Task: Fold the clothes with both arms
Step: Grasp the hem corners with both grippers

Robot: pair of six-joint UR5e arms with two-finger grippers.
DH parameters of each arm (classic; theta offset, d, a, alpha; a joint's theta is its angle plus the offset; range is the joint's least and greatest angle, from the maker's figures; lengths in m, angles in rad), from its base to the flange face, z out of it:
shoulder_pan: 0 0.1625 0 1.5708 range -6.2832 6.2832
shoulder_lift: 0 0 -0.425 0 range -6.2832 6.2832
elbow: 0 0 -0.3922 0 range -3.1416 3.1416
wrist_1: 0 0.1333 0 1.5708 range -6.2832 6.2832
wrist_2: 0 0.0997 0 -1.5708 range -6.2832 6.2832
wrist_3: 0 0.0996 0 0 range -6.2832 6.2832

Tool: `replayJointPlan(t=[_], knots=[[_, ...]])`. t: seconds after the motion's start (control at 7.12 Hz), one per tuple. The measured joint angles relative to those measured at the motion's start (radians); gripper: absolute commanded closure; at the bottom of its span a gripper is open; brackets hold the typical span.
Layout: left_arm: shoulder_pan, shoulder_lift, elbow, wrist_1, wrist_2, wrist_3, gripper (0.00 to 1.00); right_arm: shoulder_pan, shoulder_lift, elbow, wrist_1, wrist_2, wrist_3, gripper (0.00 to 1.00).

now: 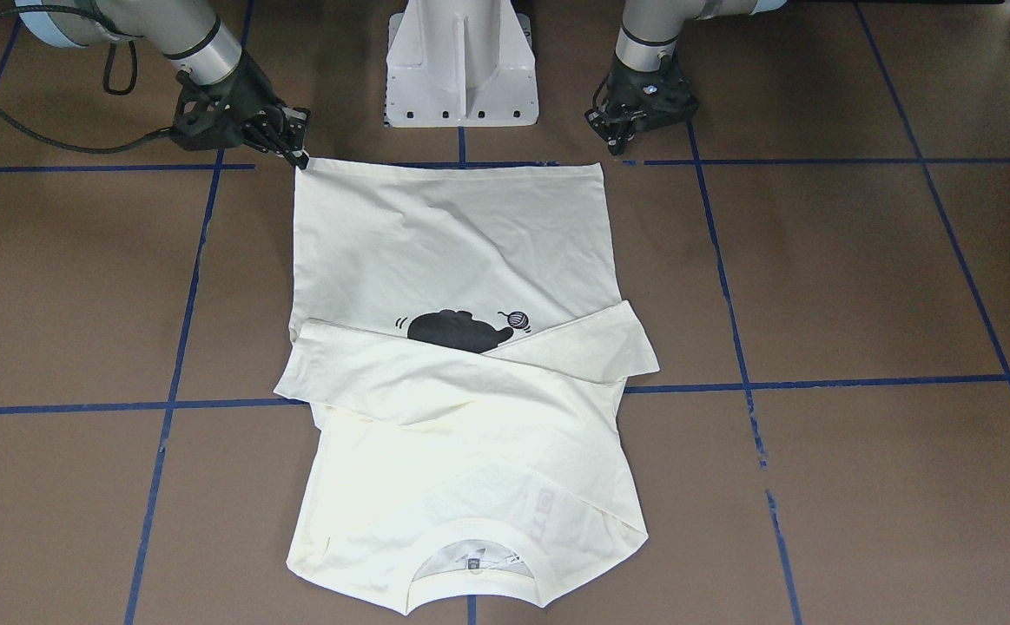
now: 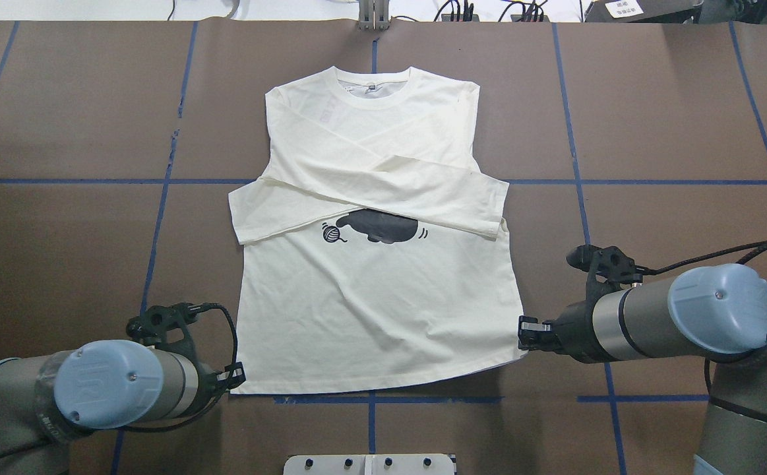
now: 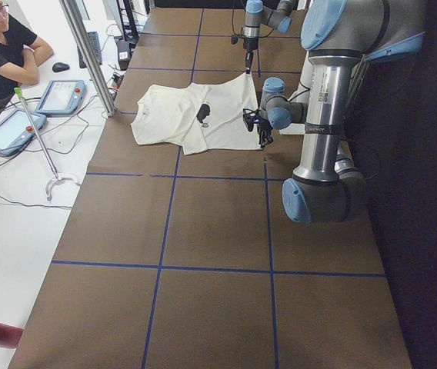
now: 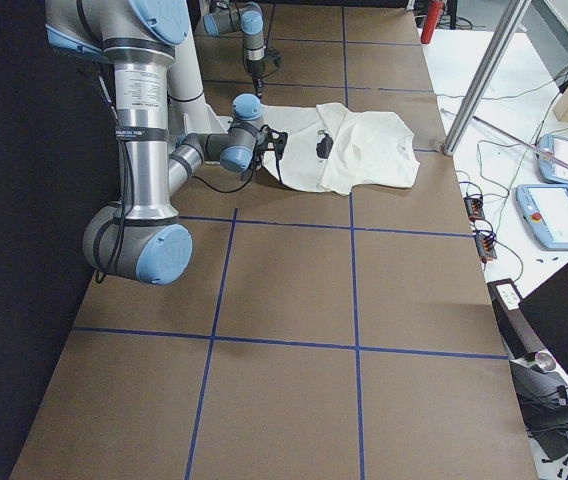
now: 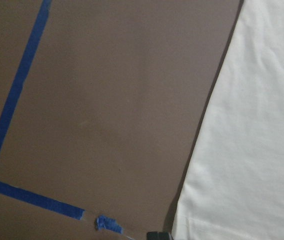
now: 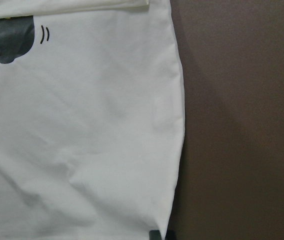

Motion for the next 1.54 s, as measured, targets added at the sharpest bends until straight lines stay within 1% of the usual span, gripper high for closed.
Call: replayJointPlan(t=[0.14, 0.28, 0.42, 0.56, 0.7, 0.84, 0.98, 1.12, 1.26, 1.4, 1.54], knots=[[0.001, -0.019, 0.037, -0.028, 0.001, -0.002, 0.01, 0.0, 0.002, 0.0, 0.0, 0.0, 0.0, 1.0], [0.001, -0.023, 0.05, -0.057, 0.001, -0.004, 0.03, 0.0, 0.004, 0.0, 0.0, 0.0, 0.0, 1.0], [-0.001, -0.022, 0.05, -0.07, 0.001, -0.006, 0.06, 0.001, 0.004, 0.0, 0.0, 0.001, 0.0, 1.0], [-0.001, -0.021, 0.053, -0.075, 0.001, -0.007, 0.07, 0.003, 0.004, 0.001, 0.0, 0.001, 0.0, 1.0], [-0.001, -0.021, 0.064, -0.076, 0.0, -0.008, 0.1, 0.003, 0.004, 0.001, 0.0, 0.002, 0.0, 1.0], [0.0, -0.023, 0.079, -0.077, 0.0, -0.008, 0.21, 0.004, 0.005, 0.001, 0.0, 0.002, 0.0, 1.0], [0.0, -0.025, 0.086, -0.077, 0.0, -0.009, 0.45, 0.004, 0.005, 0.0, 0.0, 0.002, 0.0, 1.0], [0.001, -0.028, 0.088, -0.077, 0.0, -0.009, 0.64, 0.004, 0.005, 0.0, 0.0, 0.002, 0.0, 1.0], [0.001, -0.03, 0.088, -0.077, 0.0, -0.011, 0.71, 0.006, 0.005, 0.0, 0.0, 0.002, -0.001, 1.0], [0.001, -0.029, 0.088, -0.077, -0.001, -0.012, 0.76, 0.006, 0.005, 0.0, 0.0, 0.002, -0.001, 1.0], [0.001, -0.027, 0.088, -0.076, 0.0, -0.012, 0.89, 0.007, 0.005, 0.001, 0.0, 0.002, -0.002, 1.0]])
